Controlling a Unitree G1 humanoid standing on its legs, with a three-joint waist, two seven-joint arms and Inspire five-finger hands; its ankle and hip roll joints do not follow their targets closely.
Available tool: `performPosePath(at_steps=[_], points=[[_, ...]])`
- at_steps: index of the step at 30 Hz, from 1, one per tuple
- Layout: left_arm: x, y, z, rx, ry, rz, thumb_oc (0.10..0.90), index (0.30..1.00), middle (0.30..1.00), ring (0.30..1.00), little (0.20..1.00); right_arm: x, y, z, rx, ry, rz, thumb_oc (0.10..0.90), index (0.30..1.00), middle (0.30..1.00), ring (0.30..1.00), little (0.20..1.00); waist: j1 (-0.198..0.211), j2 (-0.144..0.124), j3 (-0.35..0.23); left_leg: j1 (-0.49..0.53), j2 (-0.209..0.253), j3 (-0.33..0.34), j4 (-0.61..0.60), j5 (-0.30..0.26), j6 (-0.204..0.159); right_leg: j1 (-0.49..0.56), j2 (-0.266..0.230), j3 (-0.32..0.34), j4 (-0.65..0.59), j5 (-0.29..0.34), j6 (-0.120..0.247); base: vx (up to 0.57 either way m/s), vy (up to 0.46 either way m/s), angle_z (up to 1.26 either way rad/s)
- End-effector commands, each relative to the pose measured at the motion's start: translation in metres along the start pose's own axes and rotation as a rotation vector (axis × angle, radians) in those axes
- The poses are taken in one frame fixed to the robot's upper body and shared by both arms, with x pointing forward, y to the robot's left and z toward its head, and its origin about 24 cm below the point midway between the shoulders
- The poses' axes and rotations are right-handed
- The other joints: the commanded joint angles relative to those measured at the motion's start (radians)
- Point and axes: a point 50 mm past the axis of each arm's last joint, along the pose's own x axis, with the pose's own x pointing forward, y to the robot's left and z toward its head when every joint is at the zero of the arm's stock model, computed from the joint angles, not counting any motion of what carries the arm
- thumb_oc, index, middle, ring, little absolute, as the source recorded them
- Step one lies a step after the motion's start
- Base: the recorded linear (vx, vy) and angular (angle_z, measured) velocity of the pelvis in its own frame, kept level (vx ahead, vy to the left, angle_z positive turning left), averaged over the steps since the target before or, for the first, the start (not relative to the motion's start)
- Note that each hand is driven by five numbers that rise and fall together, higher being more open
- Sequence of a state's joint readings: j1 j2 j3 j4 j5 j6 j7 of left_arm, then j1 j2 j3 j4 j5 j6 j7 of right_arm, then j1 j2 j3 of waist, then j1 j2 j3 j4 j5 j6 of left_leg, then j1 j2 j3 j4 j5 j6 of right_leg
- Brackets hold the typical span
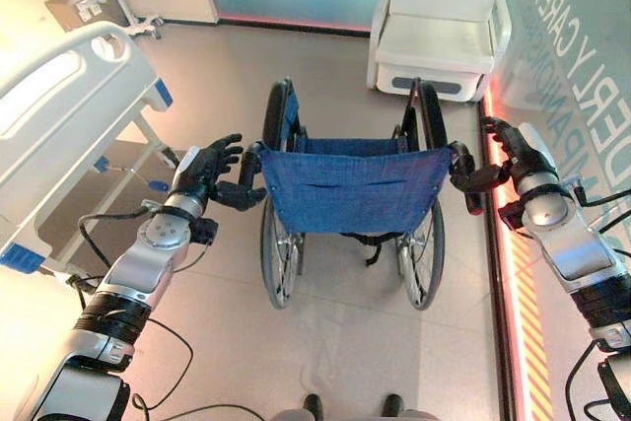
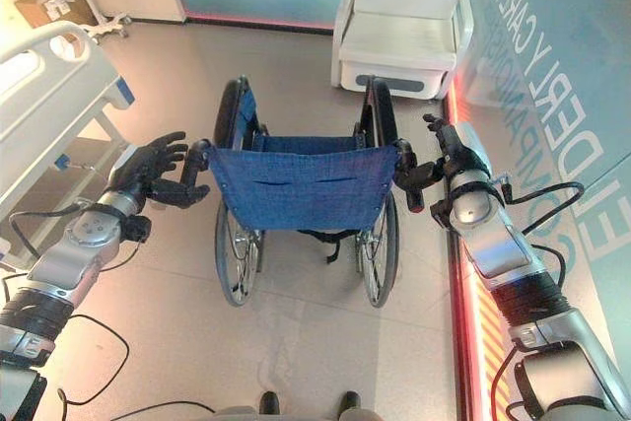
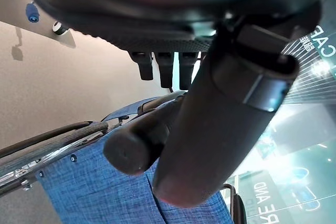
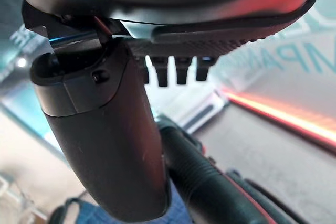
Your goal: Push the wheelchair next to the bed
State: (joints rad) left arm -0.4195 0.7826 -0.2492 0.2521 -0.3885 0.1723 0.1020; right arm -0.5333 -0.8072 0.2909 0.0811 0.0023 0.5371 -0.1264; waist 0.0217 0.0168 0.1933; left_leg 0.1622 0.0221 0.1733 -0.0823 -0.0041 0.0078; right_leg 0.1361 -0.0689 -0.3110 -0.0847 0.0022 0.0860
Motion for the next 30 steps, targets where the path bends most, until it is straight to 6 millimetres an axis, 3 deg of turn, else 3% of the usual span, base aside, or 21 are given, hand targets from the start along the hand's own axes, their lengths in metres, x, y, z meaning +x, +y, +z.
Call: performPosePath(at_steps=[1,13,18,30], points=[[-0.013,0.073,-0.004,0.168,0.057,0.288,0.8,0.9,0.9,0.9,0.9,-0.003,-0.042,-0.03,-0.198,0.134,-0.161,0.8,0.9,0.9,0.9,0.9,-0.008,-0.031,-0.03,-0.038,-0.035,0.029,0.053,-0.051,-0.009,-0.033,-0.005,0.015,0.109,-0.059,0.018,0.0,0.0,0.0],[-0.012,0.074,-0.014,0.174,0.131,0.299,0.8,0.9,0.9,0.9,0.9,-0.005,-0.011,-0.062,-0.119,0.365,0.153,0.8,0.9,0.9,0.9,0.9,0.002,-0.039,-0.026,-0.049,-0.037,0.033,0.055,-0.046,-0.012,-0.04,-0.01,-0.001,0.113,-0.056,0.018,0.0,0.0,0.0],[-0.007,0.087,-0.02,0.223,0.263,0.309,0.8,0.9,0.9,0.9,0.9,0.002,-0.013,-0.075,-0.101,0.486,0.26,0.8,0.9,0.9,0.9,0.9,0.009,-0.046,-0.027,-0.049,-0.038,0.033,0.06,-0.045,-0.015,-0.037,-0.012,-0.014,0.115,-0.054,0.017,0.0,0.0,0.0],[0.01,0.099,-0.025,0.206,0.57,0.182,0.8,0.9,0.9,0.9,0.9,0.027,-0.025,-0.064,0.011,0.551,0.322,0.8,0.9,0.9,0.9,0.9,0.017,-0.038,-0.038,-0.049,-0.042,0.027,0.072,-0.048,-0.016,-0.029,-0.012,-0.027,0.118,-0.055,0.014,0.0,-0.001,0.0]])
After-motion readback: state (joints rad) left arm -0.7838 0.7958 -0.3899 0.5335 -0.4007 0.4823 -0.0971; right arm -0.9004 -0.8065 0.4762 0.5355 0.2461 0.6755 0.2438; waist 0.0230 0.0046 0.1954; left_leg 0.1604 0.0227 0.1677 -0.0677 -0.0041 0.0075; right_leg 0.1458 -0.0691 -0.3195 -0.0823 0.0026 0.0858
